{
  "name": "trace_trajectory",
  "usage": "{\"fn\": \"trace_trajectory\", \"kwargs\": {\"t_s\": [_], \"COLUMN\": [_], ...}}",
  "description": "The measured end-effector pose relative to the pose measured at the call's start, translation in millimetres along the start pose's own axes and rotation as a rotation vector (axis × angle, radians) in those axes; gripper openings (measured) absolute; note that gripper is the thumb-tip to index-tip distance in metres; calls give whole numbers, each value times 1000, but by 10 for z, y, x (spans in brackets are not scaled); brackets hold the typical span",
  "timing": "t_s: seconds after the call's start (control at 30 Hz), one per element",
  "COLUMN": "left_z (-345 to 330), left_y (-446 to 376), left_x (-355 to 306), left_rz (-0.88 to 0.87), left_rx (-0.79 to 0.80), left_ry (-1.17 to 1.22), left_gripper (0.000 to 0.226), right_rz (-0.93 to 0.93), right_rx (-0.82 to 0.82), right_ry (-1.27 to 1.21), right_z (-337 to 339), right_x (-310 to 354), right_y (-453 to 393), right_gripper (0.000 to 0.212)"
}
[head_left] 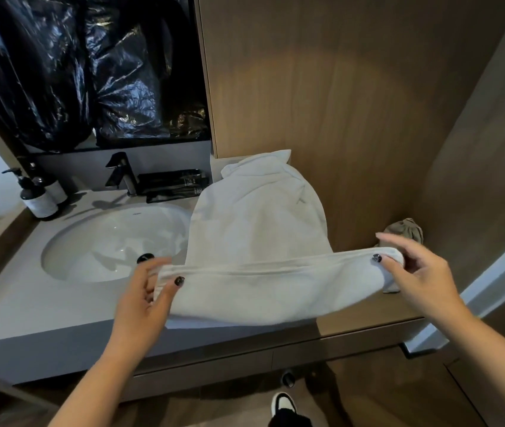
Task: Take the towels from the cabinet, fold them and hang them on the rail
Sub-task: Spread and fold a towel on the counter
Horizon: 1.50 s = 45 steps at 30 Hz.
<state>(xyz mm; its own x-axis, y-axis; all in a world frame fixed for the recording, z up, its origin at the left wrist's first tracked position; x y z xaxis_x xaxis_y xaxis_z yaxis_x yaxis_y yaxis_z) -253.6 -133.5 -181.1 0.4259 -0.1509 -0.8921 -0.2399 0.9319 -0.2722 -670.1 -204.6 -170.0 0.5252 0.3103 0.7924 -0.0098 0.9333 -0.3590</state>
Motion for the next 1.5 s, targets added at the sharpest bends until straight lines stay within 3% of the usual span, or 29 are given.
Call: {"fn": "trace_trajectory", "kwargs": {"t_s": [0.13,0.27,0.47,0.57,0.67,0.77,0.87,1.0,1.13,1.17,1.37,1.5], "left_z": [9,53,-108,-205,-278,-358,-462,-537,-579,-585,-626,-630], "left_y": [-396,-804,-1272,-1424,-1536,-1604,-1659,-1702,-1741,-1768,-1957,-2096], "left_x": [-1,150,431,550,698,839,918,962,1051,1070,1208,1282], "left_rz": [-122,-204,-32,17,70,124,77,4,86,95,233,320], "left_rx": [16,96,177,156,103,74,26,-39,-91,-91,-70,-90], "left_ry": [-155,-335,-356,-336,-343,-341,-332,-331,-282,-275,-238,-180], "left_gripper": [43,14,24,26,22,19,29,34,42,40,15,7], "right_rz": [227,303,312,277,223,223,230,111,26,6,-61,-82], "right_rx": [244,435,580,642,656,664,713,695,608,581,385,188], "right_ry": [206,271,226,208,202,205,179,220,146,128,204,212], "right_z": [28,35,-165,-308,-462,-583,-689,-802,-847,-864,-1160,-1302], "right_x": [64,-104,-374,-551,-689,-807,-944,-1077,-1119,-1120,-1161,-1096], "right_y": [-338,-708,-1201,-1442,-1683,-1840,-1951,-2056,-2083,-2087,-2103,-2140], "right_gripper": [27,33,40,41,25,30,23,27,7,1,16,12]}}
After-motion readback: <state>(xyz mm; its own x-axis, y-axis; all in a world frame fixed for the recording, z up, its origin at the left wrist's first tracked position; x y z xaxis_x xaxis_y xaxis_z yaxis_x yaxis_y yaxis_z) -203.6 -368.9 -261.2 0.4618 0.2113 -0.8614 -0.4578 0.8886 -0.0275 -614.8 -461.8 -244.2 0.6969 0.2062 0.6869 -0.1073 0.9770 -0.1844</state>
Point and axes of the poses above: each hand's wrist, its own y-axis away from the middle knuckle, its own z-axis out of the back of the hand, x = y × z, the point moved 2 cm from there along -y, towards the middle knuckle, and after that the axes turned 1 degree about y, right-handed, at the moved point
